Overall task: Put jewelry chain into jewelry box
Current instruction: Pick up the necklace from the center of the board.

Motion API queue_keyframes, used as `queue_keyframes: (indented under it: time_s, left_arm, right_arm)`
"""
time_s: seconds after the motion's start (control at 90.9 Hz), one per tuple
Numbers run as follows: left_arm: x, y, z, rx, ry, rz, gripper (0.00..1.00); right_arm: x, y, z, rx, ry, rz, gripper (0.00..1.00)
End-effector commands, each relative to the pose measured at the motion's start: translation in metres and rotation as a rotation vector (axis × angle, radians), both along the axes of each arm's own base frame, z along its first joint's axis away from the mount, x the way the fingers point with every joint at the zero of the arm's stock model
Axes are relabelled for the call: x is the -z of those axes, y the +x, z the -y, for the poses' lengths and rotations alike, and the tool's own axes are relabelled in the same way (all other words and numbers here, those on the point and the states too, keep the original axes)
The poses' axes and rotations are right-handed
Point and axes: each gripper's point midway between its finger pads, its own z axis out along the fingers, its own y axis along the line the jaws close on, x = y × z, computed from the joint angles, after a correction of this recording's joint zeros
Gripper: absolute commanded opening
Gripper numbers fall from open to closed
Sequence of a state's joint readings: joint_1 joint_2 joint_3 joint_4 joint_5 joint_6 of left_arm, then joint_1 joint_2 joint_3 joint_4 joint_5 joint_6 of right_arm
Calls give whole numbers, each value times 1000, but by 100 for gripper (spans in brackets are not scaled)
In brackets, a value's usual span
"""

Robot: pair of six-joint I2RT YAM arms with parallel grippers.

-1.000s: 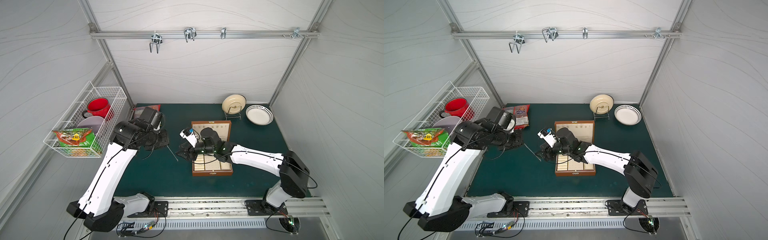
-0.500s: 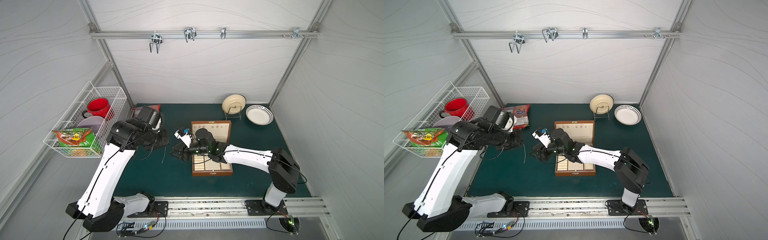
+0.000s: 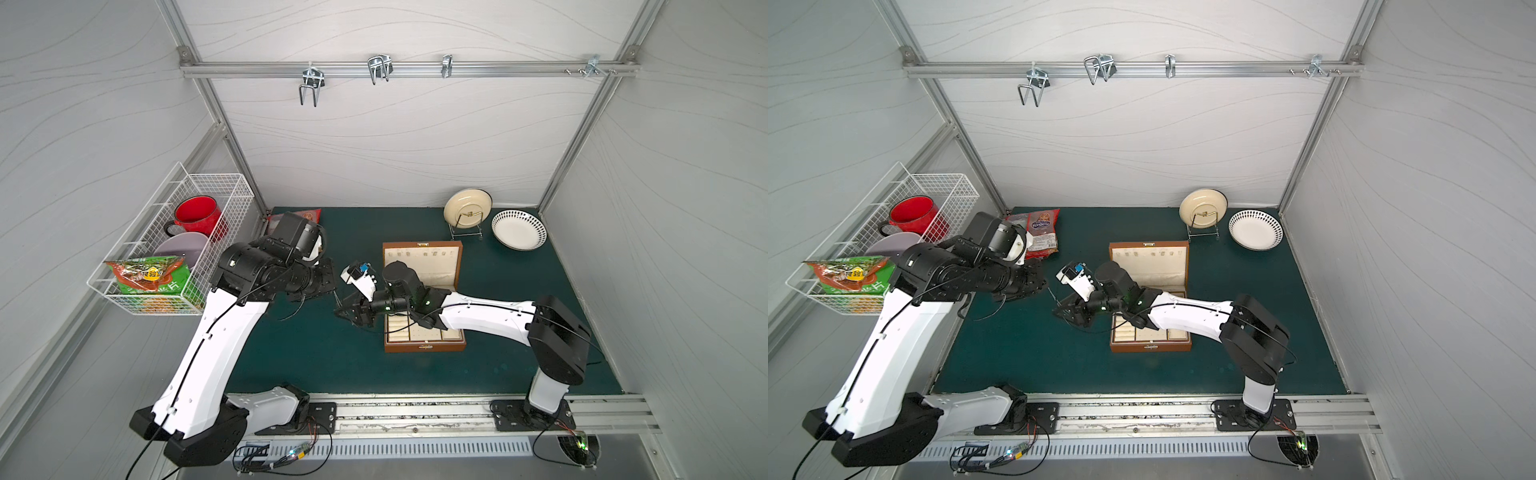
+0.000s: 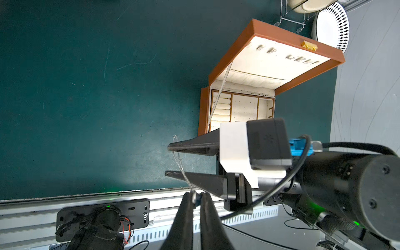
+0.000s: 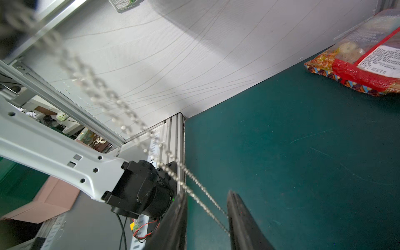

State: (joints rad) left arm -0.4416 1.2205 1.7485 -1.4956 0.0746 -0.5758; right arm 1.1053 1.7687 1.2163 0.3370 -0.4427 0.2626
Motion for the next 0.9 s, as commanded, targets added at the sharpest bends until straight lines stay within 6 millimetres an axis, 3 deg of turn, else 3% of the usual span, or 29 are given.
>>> queue_keyframes:
  time_s: [0.0, 0.143, 0.407, 0.638, 0.737, 0.891]
  left_arm:
    - [-15, -1, 5, 13, -45, 49, 12]
    - [-16, -1, 5, 13, -51, 52, 12]
    - [-14, -3, 4, 12, -53, 51, 12]
    - [-14, -4, 4, 11, -55, 51, 12]
    - [-14, -5, 4, 9, -56, 52, 12]
    - [-11, -6, 1, 5, -42, 53, 12]
  right_arm:
    - [-10, 2, -7, 0, 32, 25, 36]
    - [-7, 5, -9, 11, 27, 25, 42]
    - [-8, 7, -12, 9, 30, 21, 38]
    - [-11, 7, -11, 15, 34, 25, 30]
    - [-10, 8, -11, 17, 33, 23, 15]
    - [-12, 7, -8, 21, 35, 26, 9]
